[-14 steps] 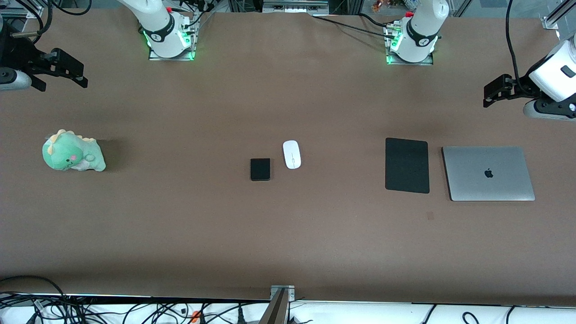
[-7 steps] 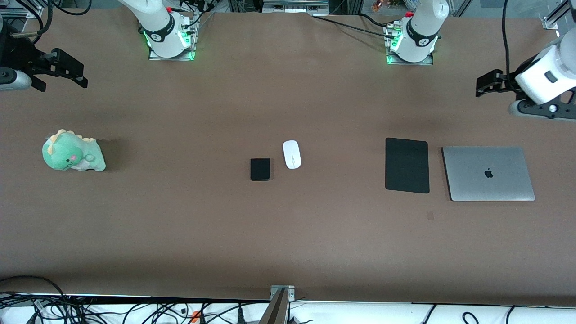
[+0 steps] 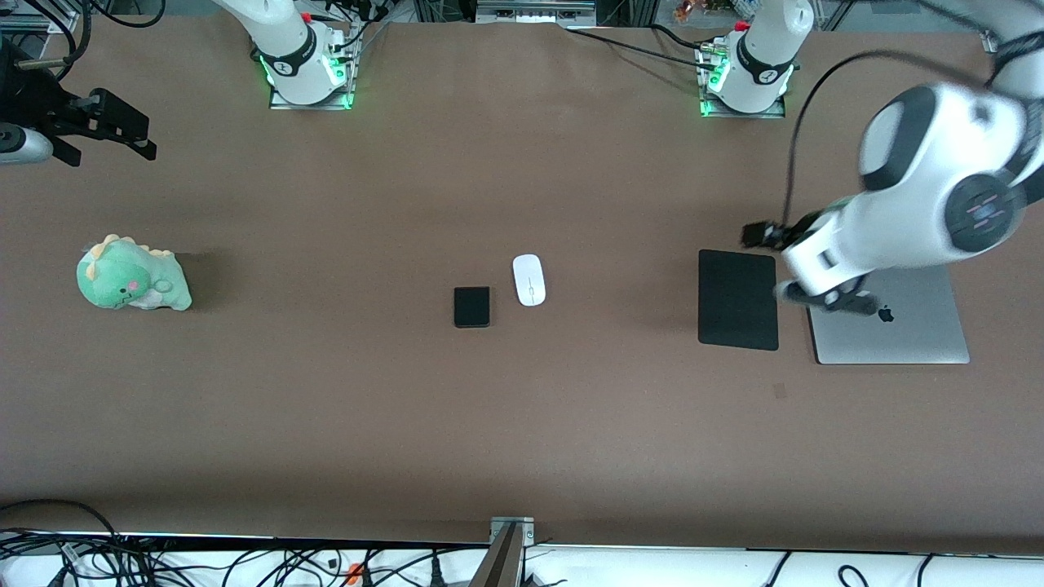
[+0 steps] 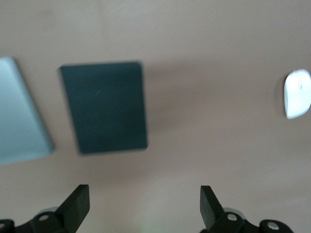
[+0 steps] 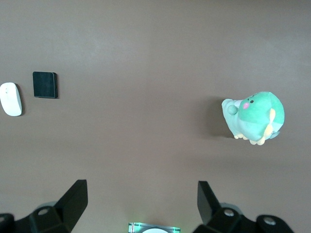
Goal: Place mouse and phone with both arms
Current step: 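Move the left gripper over the white mouse, then lower the left gripper and grasp the white mouse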
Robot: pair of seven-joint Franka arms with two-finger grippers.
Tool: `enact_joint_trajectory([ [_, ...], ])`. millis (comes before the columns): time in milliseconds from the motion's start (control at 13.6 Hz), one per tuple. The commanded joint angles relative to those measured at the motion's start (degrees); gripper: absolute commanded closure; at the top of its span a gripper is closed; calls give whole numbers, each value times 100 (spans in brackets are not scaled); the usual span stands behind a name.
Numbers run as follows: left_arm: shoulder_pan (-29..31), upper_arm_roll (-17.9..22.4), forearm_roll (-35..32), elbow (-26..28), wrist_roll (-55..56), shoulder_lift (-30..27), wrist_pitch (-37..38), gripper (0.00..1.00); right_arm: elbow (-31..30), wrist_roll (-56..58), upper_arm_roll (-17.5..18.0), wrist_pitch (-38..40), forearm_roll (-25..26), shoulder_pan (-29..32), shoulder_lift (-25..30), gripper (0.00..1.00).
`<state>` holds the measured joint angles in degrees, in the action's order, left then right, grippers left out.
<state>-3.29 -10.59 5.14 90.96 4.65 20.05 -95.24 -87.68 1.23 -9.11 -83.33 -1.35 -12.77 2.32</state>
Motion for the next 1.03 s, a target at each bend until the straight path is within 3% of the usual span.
enact_joint_trajectory([
  [0,-556,-57,74,-210,857,489,-712,0,6,88,41,-105,-102,3,-30,0],
  [513,-2604,39,-31,-272,3865,1851,-3560,0,-3,105,50,-193,-137,-6,-74,0],
  [953,-3230,83,-1260,-360,4621,2512,-4292,0,-3,105,41,-166,-137,-6,-39,0],
])
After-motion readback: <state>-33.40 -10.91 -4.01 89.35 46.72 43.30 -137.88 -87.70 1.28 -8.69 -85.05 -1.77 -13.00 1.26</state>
